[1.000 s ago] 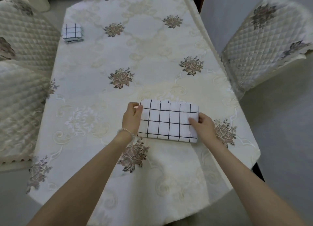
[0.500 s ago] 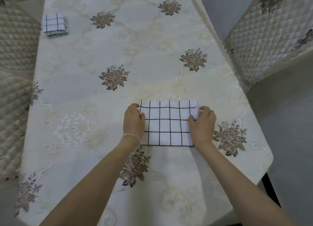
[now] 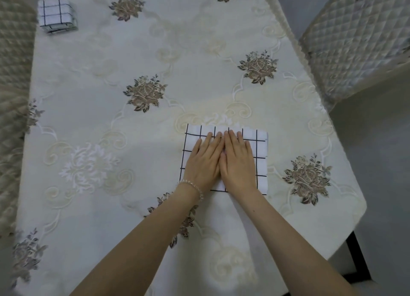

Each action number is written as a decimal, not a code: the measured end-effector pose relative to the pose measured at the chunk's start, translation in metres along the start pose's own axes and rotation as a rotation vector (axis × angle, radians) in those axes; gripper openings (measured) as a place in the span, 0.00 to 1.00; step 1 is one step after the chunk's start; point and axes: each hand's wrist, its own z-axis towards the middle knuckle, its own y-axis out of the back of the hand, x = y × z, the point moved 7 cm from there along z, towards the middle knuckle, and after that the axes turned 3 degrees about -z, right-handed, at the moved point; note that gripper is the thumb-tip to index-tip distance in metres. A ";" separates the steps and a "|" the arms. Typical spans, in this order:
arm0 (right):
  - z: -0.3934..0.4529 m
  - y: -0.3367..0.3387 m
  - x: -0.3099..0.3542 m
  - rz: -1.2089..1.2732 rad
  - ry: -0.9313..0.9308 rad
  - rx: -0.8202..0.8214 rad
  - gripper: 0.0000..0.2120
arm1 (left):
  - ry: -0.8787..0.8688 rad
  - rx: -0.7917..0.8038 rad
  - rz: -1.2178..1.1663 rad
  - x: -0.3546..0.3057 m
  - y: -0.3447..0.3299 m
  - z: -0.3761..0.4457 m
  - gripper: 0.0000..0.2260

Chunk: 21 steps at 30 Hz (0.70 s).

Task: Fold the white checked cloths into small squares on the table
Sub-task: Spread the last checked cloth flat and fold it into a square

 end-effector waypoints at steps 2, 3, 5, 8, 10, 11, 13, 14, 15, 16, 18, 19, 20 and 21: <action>-0.003 -0.004 -0.005 -0.010 0.009 0.018 0.28 | -0.011 0.019 0.015 0.002 -0.003 -0.001 0.23; -0.005 -0.006 -0.008 -0.012 0.021 0.019 0.28 | -0.010 0.021 0.030 0.005 -0.004 -0.003 0.24; -0.008 -0.006 -0.021 -0.027 0.025 0.015 0.28 | 0.010 0.012 0.033 0.018 -0.002 -0.007 0.25; -0.016 0.003 -0.054 -0.056 -0.047 0.008 0.29 | 0.083 -0.018 0.019 0.049 0.008 -0.018 0.26; -0.022 0.010 -0.072 -0.088 -0.074 0.011 0.29 | 0.135 -0.026 0.040 0.066 0.014 -0.023 0.26; -0.023 0.014 -0.075 -0.107 -0.077 0.011 0.29 | 0.157 -0.032 0.050 0.070 0.017 -0.025 0.26; -0.024 0.020 -0.069 -0.112 -0.094 -0.007 0.29 | 0.173 -0.054 0.053 0.061 0.024 -0.025 0.26; -0.025 0.022 -0.058 -0.089 -0.083 -0.016 0.30 | 0.147 -0.052 0.044 0.048 0.025 -0.025 0.26; -0.027 0.020 -0.042 -0.065 -0.042 -0.017 0.29 | 0.091 -0.042 0.045 0.030 0.021 -0.026 0.26; -0.031 0.015 -0.023 -0.051 0.016 -0.007 0.29 | 0.024 -0.026 0.049 0.011 0.015 -0.028 0.25; -0.039 0.003 -0.003 -0.042 0.081 0.015 0.28 | -0.043 -0.001 0.018 -0.010 0.005 -0.033 0.25; -0.041 -0.003 -0.004 -0.044 0.077 0.030 0.28 | -0.040 0.017 0.004 -0.008 0.001 -0.037 0.25; -0.043 -0.006 -0.012 -0.054 0.066 0.037 0.28 | -0.029 0.022 0.007 0.000 -0.003 -0.040 0.25; -0.044 -0.007 -0.024 -0.067 0.054 0.035 0.29 | -0.010 0.011 0.010 0.012 -0.004 -0.044 0.25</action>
